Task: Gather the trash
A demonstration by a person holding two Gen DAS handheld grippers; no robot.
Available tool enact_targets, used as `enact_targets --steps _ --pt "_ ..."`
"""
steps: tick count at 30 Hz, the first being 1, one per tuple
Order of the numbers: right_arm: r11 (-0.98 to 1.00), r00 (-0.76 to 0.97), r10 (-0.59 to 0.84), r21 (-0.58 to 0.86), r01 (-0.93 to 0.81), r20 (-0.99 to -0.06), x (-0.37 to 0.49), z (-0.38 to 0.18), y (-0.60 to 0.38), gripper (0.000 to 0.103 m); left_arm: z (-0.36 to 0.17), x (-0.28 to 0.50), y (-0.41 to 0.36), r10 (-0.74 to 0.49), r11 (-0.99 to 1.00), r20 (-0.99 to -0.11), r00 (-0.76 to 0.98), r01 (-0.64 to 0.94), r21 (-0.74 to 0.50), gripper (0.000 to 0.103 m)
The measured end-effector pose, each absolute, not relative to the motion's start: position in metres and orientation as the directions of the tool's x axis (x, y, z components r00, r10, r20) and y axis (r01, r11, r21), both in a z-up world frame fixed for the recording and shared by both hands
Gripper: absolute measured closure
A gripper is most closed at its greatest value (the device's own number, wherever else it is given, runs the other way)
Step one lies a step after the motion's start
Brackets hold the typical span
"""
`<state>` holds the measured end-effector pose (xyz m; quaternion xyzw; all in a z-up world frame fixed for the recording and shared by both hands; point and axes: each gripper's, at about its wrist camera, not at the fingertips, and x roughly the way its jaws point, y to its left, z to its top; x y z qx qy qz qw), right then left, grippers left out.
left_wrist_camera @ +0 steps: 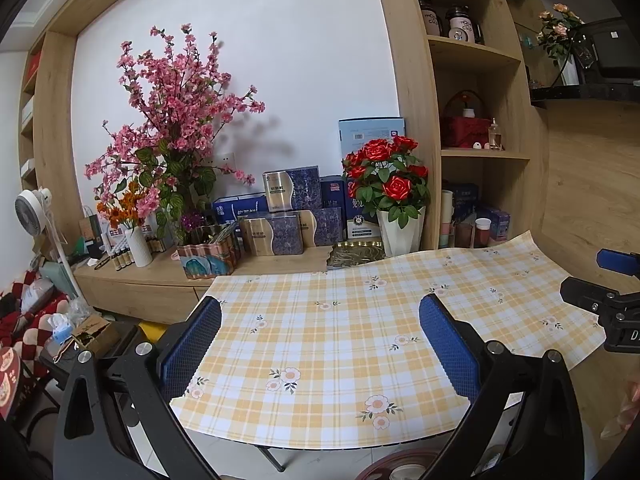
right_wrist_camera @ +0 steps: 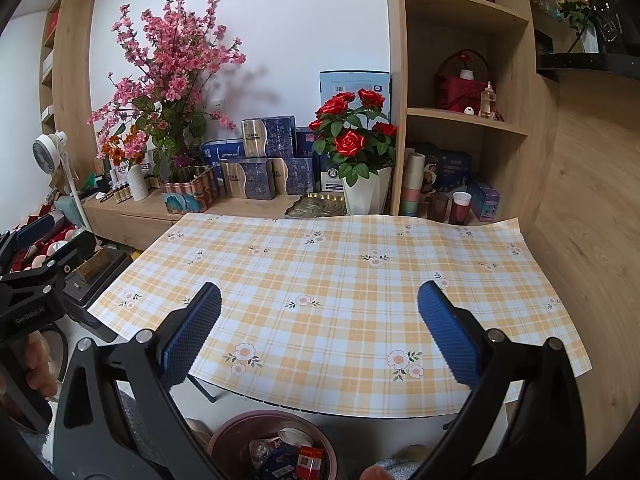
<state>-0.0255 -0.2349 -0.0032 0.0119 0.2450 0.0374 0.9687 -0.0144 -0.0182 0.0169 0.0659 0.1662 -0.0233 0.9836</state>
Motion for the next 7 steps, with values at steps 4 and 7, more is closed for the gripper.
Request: enact_targets --steps 4,7 --pt "0.997 0.878 0.078 0.039 -0.068 -0.473 -0.0254 -0.003 -0.2352 0.006 0.0165 -0.0153 -0.0175 -0.013 0.99 -0.328 0.945 0.058 0.129 0.006" --pt "0.997 0.878 0.08 0.04 -0.07 -0.473 -0.0254 -0.0027 -0.2353 0.006 0.016 -0.016 -0.017 -0.008 0.99 -0.33 0.944 0.054 0.13 0.006"
